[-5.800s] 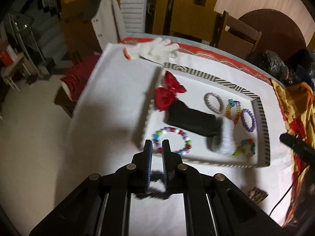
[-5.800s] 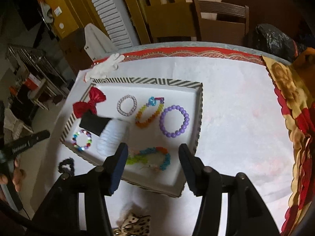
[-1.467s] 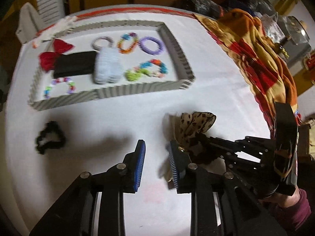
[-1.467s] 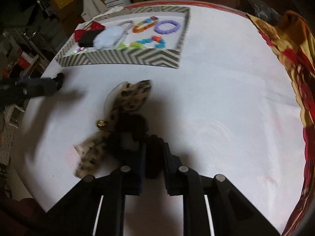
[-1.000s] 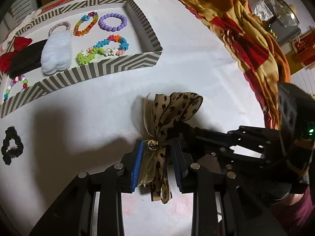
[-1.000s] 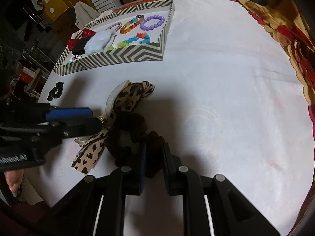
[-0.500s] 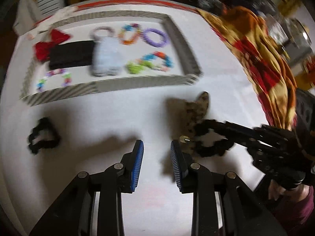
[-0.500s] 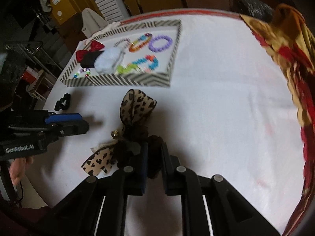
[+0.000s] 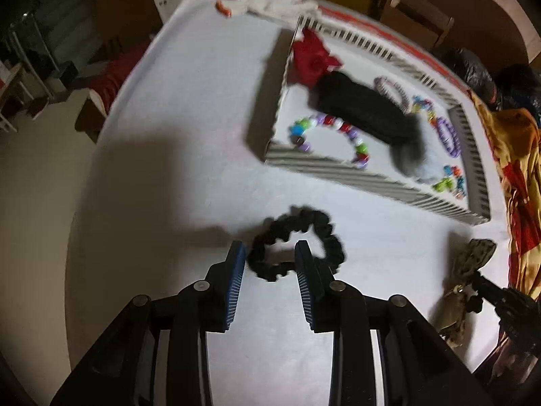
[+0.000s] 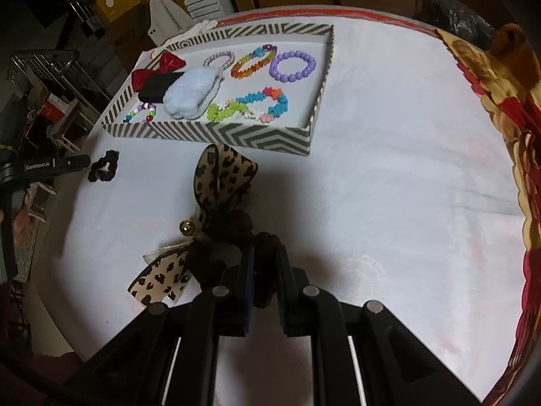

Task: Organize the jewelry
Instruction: 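Grasp the leopard-print bow with the right tool while the left tool grasps the black scrunchie, then release the leopard bow in the tray with the right tool while the left tool carries the scrunchie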

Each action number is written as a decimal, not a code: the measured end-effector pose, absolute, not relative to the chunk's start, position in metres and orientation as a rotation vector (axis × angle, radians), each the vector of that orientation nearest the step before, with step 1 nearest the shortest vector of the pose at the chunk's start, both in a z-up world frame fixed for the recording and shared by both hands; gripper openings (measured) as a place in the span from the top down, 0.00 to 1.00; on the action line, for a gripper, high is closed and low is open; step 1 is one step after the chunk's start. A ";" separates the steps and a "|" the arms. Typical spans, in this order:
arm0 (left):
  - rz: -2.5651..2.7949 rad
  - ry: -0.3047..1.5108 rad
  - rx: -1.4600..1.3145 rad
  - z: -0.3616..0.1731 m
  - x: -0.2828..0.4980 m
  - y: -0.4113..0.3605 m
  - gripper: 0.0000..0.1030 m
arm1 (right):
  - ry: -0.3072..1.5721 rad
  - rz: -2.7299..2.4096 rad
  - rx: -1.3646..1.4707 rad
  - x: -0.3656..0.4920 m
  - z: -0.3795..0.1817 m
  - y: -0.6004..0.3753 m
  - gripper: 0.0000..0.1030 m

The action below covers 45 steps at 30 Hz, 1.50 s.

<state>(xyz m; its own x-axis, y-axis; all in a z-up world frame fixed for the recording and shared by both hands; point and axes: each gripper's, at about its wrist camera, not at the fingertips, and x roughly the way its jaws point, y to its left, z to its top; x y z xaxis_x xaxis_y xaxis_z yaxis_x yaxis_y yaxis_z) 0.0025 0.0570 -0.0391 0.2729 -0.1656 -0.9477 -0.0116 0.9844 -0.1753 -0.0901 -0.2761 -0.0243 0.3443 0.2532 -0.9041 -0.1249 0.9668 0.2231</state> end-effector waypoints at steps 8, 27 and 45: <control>-0.090 1.282 -0.042 -0.050 0.009 0.038 0.72 | 1.244 0.242 0.132 -0.083 -0.038 -0.276 0.84; -0.190 1.115 -0.067 0.039 0.012 0.026 0.98 | 1.046 0.361 0.130 -0.059 0.056 -0.255 0.92; -0.253 1.043 -0.063 0.076 0.055 -0.005 0.98 | 0.931 0.329 0.105 -0.014 0.107 -0.261 0.92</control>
